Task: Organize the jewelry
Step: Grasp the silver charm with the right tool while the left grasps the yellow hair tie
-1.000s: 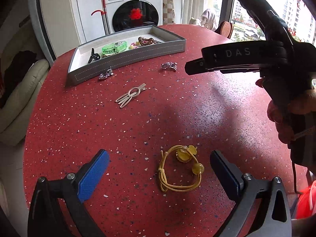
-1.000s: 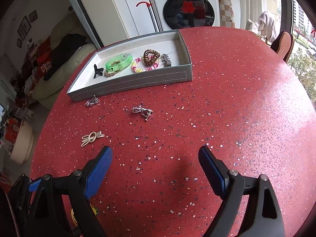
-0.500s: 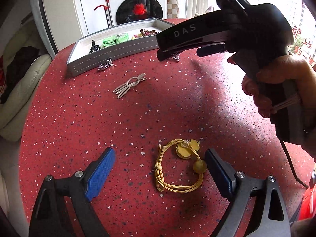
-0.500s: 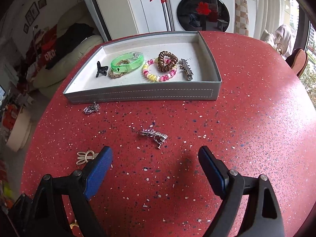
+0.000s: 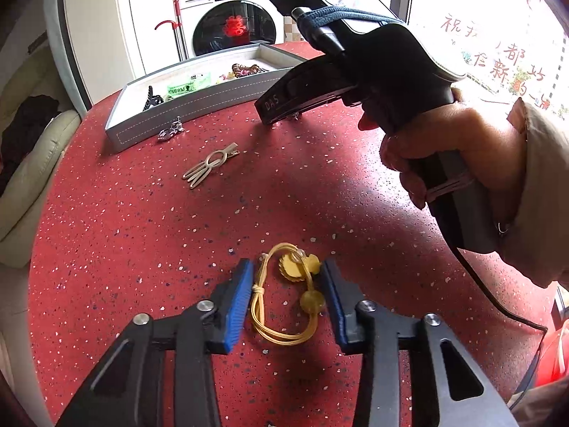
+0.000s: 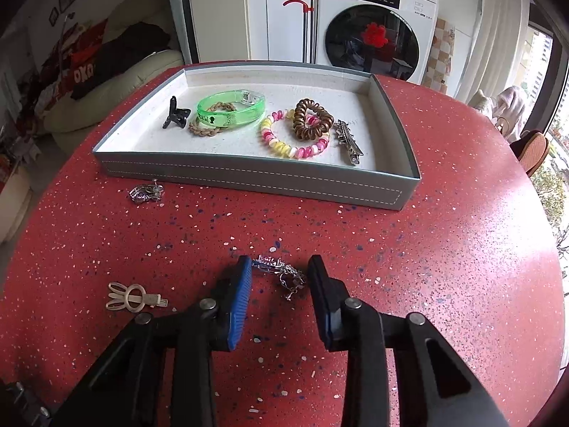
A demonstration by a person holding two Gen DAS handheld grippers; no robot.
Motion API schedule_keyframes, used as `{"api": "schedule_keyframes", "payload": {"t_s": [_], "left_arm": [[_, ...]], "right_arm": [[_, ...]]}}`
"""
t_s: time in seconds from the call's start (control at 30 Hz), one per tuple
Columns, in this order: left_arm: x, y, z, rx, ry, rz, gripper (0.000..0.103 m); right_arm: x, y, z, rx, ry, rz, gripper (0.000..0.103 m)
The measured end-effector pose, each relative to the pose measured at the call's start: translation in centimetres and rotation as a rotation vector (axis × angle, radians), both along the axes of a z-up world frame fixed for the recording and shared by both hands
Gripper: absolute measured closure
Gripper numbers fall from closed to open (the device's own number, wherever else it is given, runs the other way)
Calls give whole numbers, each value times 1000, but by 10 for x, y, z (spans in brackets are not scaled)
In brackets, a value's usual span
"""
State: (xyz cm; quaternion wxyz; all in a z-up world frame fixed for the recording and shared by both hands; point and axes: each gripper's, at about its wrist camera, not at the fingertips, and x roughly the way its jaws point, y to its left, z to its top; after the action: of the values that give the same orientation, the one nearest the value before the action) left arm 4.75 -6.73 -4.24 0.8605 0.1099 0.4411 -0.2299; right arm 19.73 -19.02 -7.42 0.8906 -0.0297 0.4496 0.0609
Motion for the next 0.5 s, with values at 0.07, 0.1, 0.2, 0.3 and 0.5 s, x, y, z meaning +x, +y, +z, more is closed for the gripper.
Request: {"api": "schedule_keyframes", "payload": {"t_s": [0.07,0.1,0.2,0.3,0.5], "left_arm": [[0,1,0,-4,4,2,60],[1,2,1,-3,4,4,66],[5,6,2,-28,27,1,66],[13,12,2,-63,48,12,71],[22,27,5,-108,71,52,78]], "right_arm": [[-1,-1,0,6,-2,-5,68],[-1,-1,0,14,-2,-11,68],[-1,-7,1,59,6,-35,68],[-4,-13,5,102,11,-53,68],[-15,-23,13,160,4,-74,68]]}}
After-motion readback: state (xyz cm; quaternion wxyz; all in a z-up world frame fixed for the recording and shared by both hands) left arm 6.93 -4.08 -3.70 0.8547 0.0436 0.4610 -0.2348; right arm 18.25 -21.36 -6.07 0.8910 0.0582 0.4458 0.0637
